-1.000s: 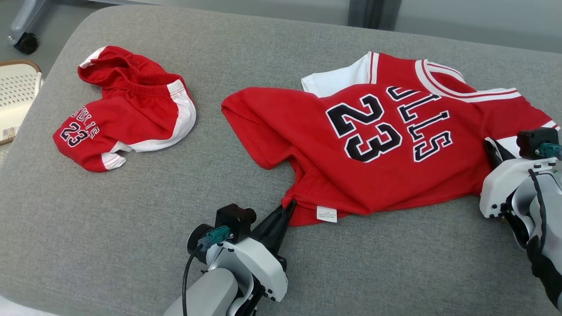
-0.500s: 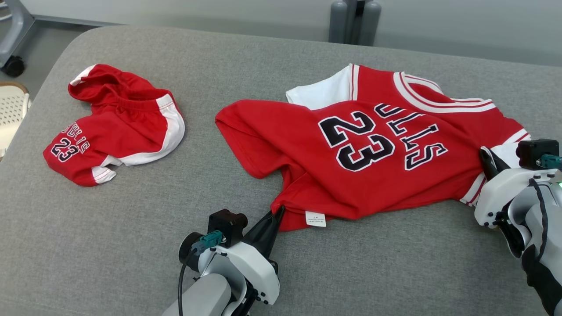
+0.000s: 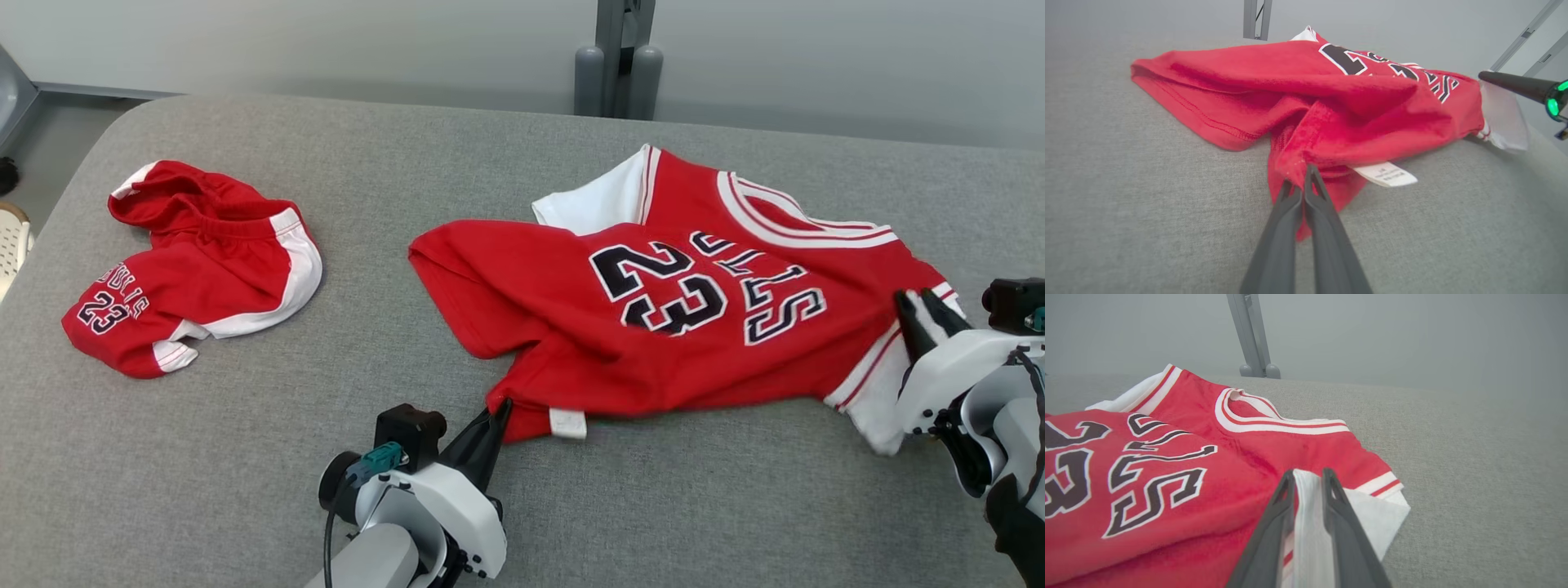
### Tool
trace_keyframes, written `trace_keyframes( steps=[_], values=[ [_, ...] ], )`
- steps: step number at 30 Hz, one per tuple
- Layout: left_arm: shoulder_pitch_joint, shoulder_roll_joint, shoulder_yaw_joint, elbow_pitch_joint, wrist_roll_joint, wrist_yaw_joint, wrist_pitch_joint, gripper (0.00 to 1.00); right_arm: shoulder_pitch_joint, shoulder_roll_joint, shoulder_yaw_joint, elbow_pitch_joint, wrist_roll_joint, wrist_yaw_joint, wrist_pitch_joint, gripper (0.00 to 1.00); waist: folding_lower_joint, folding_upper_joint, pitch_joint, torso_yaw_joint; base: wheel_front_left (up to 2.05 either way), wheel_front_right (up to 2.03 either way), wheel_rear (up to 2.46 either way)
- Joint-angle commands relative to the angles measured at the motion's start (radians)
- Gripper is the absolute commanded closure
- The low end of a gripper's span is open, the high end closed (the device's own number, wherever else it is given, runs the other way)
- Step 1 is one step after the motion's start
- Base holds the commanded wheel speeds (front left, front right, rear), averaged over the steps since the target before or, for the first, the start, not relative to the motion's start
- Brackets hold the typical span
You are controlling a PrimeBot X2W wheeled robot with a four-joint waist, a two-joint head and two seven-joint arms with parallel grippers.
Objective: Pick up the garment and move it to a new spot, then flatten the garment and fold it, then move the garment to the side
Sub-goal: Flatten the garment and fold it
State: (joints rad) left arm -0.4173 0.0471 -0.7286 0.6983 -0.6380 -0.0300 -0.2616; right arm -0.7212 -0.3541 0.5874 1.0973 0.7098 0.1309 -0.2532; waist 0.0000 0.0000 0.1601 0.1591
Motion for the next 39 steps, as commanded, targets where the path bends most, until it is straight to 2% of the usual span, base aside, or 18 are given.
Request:
trace_keyframes(
  steps=[1,8,14,18,19,23,27,30,32,39],
  values=[
    [0.005,0.006,0.007,0.005,0.005,-0.001,-0.005,1.00,0.015,-0.011,0.004,-0.006,0.012,0.000,-0.008,0.00,0.0000,0.0000,-0.006,-0.003,0.00,0.00,0.00],
    [0.020,0.006,0.012,0.010,0.008,-0.007,-0.005,1.00,0.037,-0.020,0.027,0.008,0.040,0.000,-0.012,0.00,0.0000,0.0000,-0.024,-0.010,0.00,0.00,0.00],
    [0.034,0.006,0.015,0.008,0.006,-0.009,-0.005,1.00,0.048,-0.033,0.009,0.067,0.049,0.000,-0.013,0.00,0.0000,0.0000,-0.048,-0.016,0.00,0.00,0.00],
    [0.046,0.006,0.024,0.000,-0.001,-0.003,-0.005,1.00,0.063,-0.067,-0.097,-0.018,0.036,0.000,-0.013,0.00,0.0000,0.0000,-0.068,-0.030,0.00,0.00,0.00],
    [0.046,0.006,0.024,0.000,-0.001,-0.003,-0.005,1.00,0.063,-0.067,-0.097,-0.018,0.036,0.000,-0.013,0.00,0.0000,0.0000,-0.068,-0.030,0.00,0.00,0.00],
    [0.064,0.005,0.037,-0.010,-0.003,0.003,-0.005,1.00,0.139,-0.084,-0.275,-0.218,-0.058,0.000,-0.013,0.00,0.0000,0.0000,-0.082,-0.052,0.00,0.00,0.00],
    [0.074,0.006,0.052,-0.017,-0.001,0.004,-0.005,1.00,0.275,-0.027,-0.457,-0.416,-0.198,0.000,-0.013,0.00,0.0000,0.0000,-0.093,-0.072,0.00,0.00,0.00],
    [0.082,0.006,0.058,-0.019,0.003,0.004,-0.005,1.00,0.365,0.028,-0.522,-0.513,-0.289,0.000,-0.013,0.00,0.0000,0.0000,-0.096,-0.081,0.00,0.00,0.00],
    [0.083,0.006,0.064,-0.021,0.006,0.003,-0.005,1.00,0.427,0.080,-0.539,-0.554,-0.338,0.000,-0.013,0.00,0.0000,0.0000,-0.094,-0.088,0.00,0.00,0.00],
    [0.067,0.006,0.068,-0.025,0.014,-0.005,-0.005,1.00,0.429,0.110,-0.480,-0.520,-0.404,0.000,-0.013,0.00,0.0000,0.0000,-0.068,-0.082,0.00,0.00,0.00]
  ],
)
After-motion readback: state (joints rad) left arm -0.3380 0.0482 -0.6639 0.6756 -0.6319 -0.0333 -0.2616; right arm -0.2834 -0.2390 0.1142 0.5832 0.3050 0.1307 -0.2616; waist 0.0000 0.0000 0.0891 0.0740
